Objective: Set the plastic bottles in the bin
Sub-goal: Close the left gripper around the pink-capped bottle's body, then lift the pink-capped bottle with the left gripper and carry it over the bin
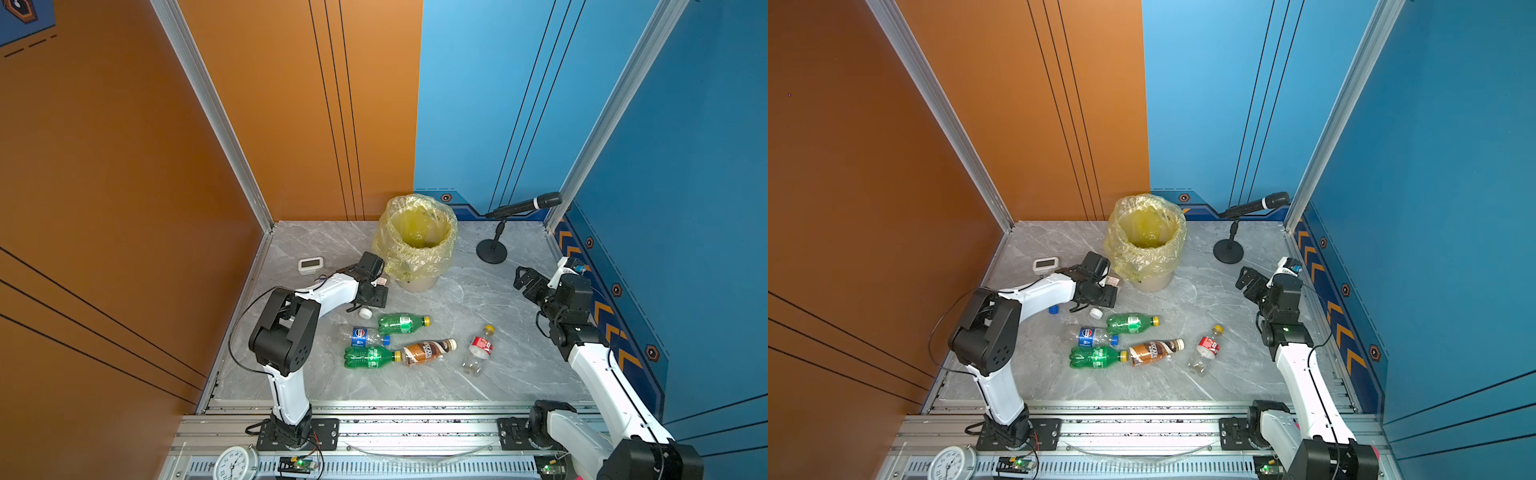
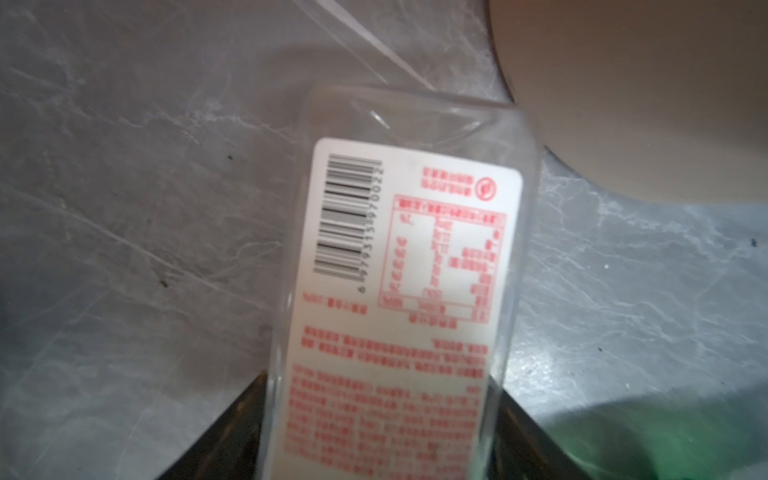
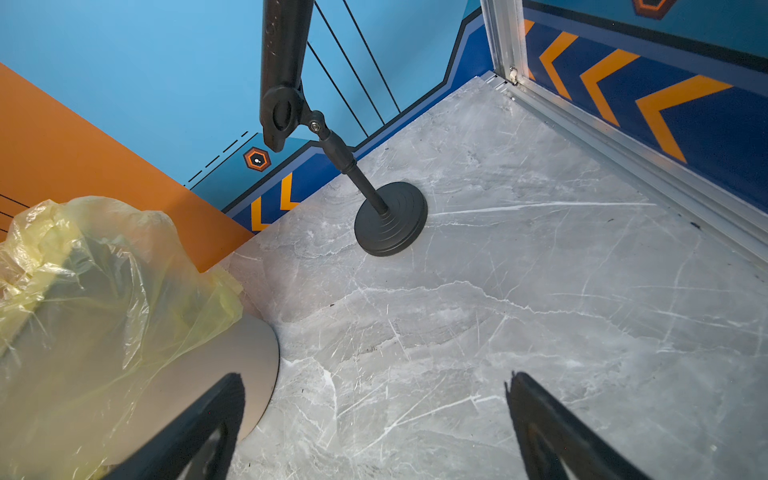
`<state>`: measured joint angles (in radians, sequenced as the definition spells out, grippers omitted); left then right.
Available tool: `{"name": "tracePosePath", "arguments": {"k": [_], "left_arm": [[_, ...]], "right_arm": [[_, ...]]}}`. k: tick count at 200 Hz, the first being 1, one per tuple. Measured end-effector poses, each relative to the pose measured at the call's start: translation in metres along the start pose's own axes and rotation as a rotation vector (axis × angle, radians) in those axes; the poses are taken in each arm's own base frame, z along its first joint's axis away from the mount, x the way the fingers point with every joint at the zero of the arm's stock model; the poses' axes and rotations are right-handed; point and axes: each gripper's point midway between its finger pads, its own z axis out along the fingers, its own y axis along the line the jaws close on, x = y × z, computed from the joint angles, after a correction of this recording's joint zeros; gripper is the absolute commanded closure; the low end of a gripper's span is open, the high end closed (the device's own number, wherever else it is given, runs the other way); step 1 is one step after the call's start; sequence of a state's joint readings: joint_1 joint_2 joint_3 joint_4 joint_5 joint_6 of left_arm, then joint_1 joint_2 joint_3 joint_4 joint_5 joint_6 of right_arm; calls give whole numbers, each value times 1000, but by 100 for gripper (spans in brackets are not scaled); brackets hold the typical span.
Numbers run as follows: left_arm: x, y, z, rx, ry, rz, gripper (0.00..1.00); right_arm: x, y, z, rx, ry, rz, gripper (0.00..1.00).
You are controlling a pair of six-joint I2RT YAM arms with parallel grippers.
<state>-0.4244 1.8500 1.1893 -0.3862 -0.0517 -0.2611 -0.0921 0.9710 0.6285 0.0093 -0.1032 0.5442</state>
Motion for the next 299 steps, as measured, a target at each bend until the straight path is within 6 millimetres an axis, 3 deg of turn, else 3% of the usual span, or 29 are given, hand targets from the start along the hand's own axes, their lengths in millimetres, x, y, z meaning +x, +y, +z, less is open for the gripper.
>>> {"name": "tracePosePath", "arguments": {"k": [28,62,108,150,213,239,271,299], "left_arm": [[-2,7,1,-6,-3,-35,44],[-2,21,-1,-15,-23,-92,48],[5,50,-26,-26,-87,-214,57],[-13,70,-81,6,-271,-325,60],[-52,74,-178,64,-540,-354,62],[-81,72,-223,87,-634,-349,64],[-121,52,-280,144,-755,-302,64],[-156,6,-305,227,-801,-206,64]], "right_arm": [[1,0,0,-1,2,0,0],[2,-1,0,-1,4,5,0],[2,0,0,-4,6,12,0],[2,0,0,-5,6,20,0],[2,0,0,-9,9,48,0],[3,1,1,-14,15,59,0],[4,0,2,-12,19,68,0],[5,0,2,-14,20,71,0]]}}
